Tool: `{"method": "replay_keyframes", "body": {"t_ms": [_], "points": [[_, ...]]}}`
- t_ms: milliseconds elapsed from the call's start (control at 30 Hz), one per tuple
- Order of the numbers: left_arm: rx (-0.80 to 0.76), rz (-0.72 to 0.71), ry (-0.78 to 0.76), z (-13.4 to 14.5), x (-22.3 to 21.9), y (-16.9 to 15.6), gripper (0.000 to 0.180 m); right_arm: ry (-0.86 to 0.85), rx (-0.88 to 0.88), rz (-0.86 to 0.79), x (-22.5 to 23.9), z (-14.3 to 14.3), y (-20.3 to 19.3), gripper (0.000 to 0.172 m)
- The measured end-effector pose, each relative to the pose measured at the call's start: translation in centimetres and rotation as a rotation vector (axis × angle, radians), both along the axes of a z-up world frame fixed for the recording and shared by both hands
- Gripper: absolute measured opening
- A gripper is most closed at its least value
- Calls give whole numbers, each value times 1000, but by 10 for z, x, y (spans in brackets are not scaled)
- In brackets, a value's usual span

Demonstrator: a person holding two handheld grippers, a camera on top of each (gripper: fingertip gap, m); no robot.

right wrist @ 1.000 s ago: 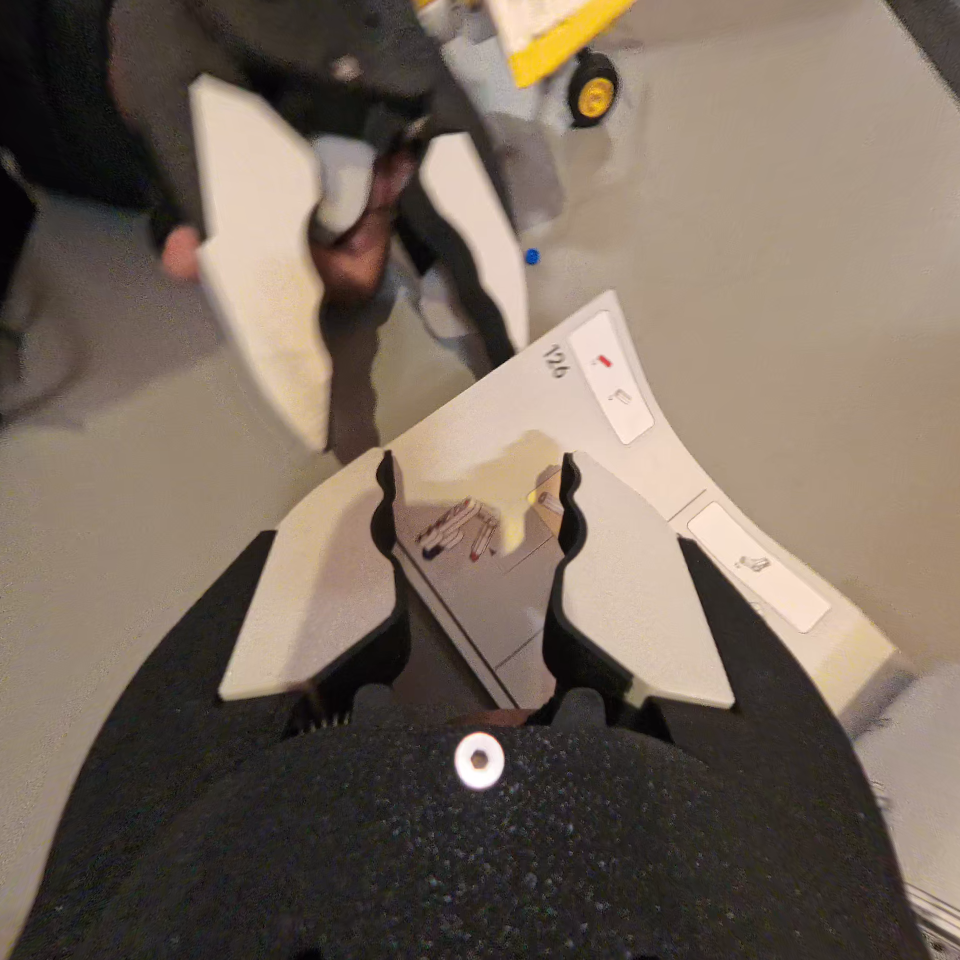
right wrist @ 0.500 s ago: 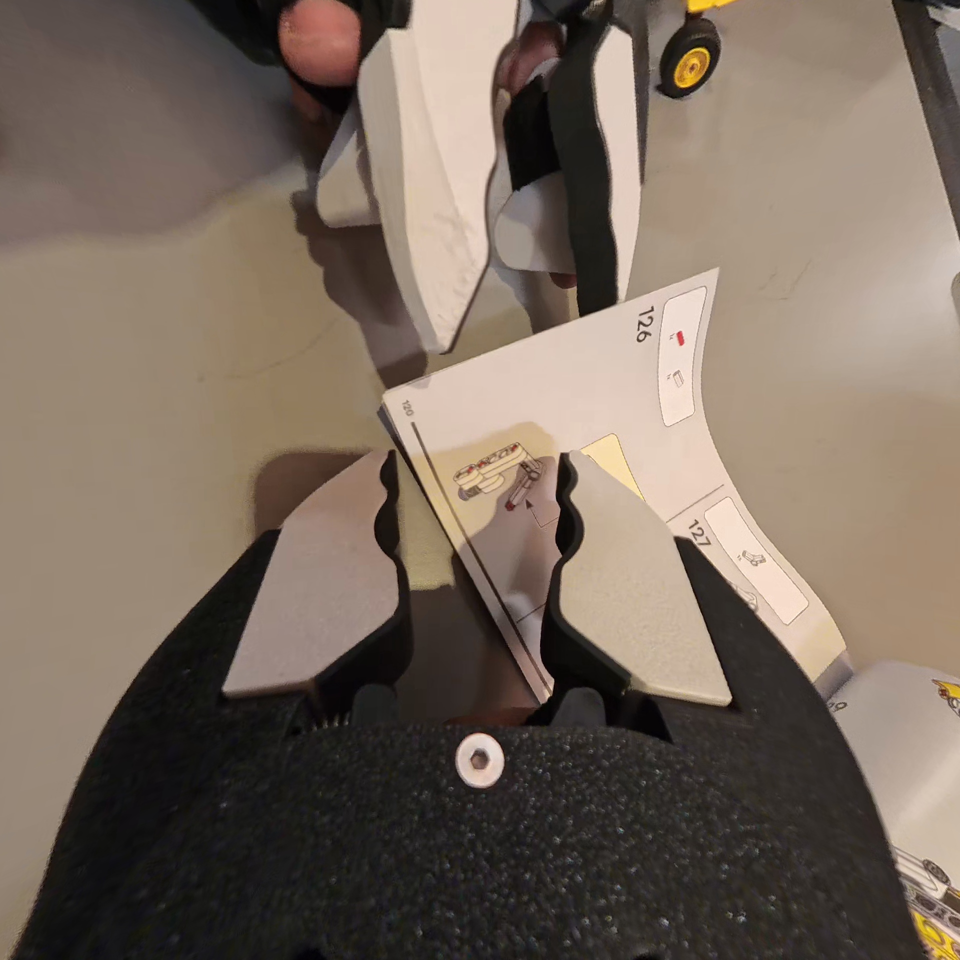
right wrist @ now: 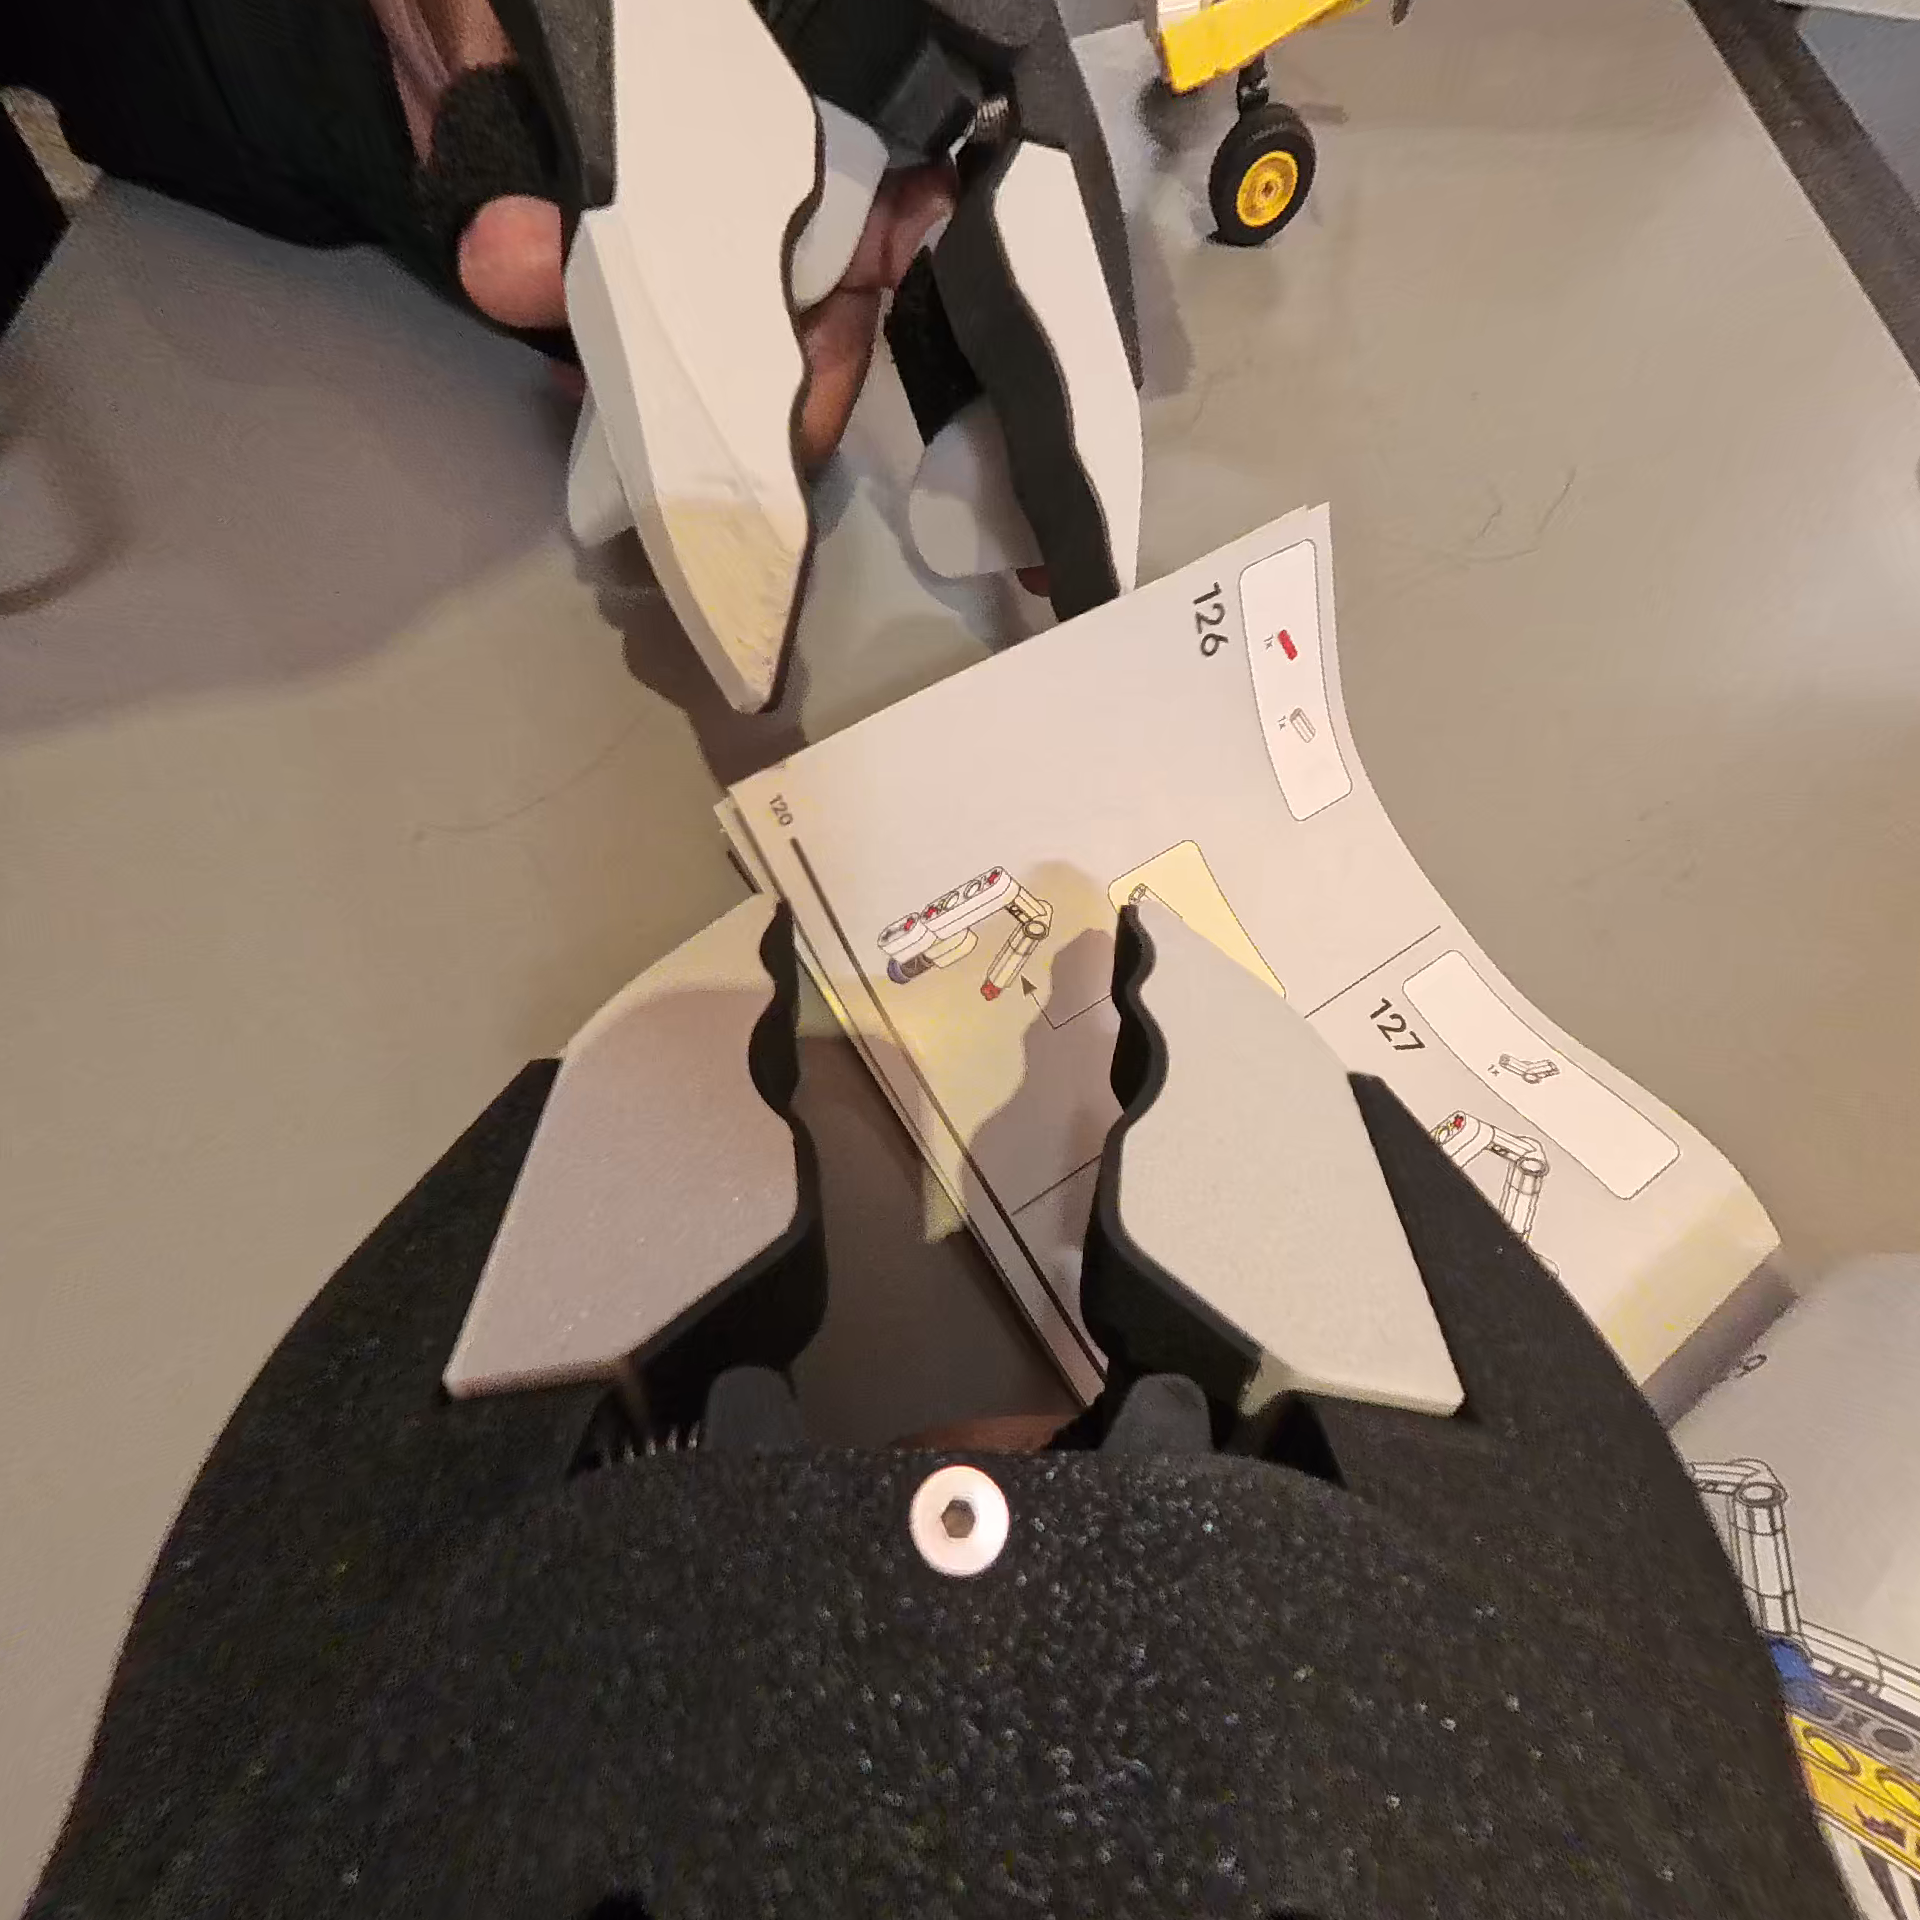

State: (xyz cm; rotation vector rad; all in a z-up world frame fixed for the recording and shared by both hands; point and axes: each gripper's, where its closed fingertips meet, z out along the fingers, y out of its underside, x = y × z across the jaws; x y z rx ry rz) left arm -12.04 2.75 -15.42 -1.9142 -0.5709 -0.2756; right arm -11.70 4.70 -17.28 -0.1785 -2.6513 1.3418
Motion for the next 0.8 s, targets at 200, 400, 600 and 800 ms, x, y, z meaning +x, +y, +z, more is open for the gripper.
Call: {"method": "replay_keyframes", "body": {"t_ms": [200,400,600,800], "points": [[-8,7,-3,-1,-1,-1,73,-29,-40,-16,-2,4,3,59],[-34,22,11,-4,-3,-2,72,-58,-80,-44,-7,8,5,58],[-78,64,45,-8,-7,-3,69,-67,-97,-57,-9,10,7,58],[-136,98,105,-12,-10,-6,66,-70,-99,-58,-9,10,7,57]]}}
